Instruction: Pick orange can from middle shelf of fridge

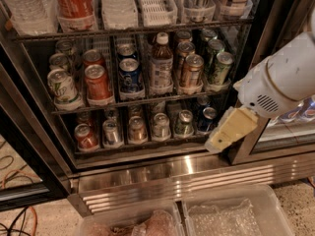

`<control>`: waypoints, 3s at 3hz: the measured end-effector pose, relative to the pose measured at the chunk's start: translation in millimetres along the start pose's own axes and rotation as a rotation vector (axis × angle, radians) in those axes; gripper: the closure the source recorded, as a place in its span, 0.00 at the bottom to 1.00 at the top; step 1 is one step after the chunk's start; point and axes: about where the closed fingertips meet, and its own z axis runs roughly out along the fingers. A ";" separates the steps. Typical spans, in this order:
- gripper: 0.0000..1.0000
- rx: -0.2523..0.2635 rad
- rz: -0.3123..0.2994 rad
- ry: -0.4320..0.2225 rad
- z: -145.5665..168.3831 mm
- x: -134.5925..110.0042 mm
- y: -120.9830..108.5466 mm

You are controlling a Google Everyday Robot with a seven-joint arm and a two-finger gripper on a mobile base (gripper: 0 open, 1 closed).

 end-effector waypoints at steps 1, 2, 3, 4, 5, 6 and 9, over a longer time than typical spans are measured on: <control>0.00 0.010 0.108 -0.056 42.6 -5.4 8.8; 0.00 0.010 0.107 -0.055 42.1 -5.4 9.2; 0.00 0.029 0.122 -0.068 45.9 -10.5 2.6; 0.00 0.090 0.182 -0.136 47.1 -13.6 -11.4; 0.00 0.194 0.242 -0.214 55.0 -17.3 -35.1; 0.00 0.294 0.302 -0.258 71.7 -15.8 -50.3; 0.00 0.453 0.326 -0.350 62.5 -38.3 -78.6</control>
Offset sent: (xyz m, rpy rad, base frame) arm 0.0041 0.0195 -0.0300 0.0640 0.0154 -0.0692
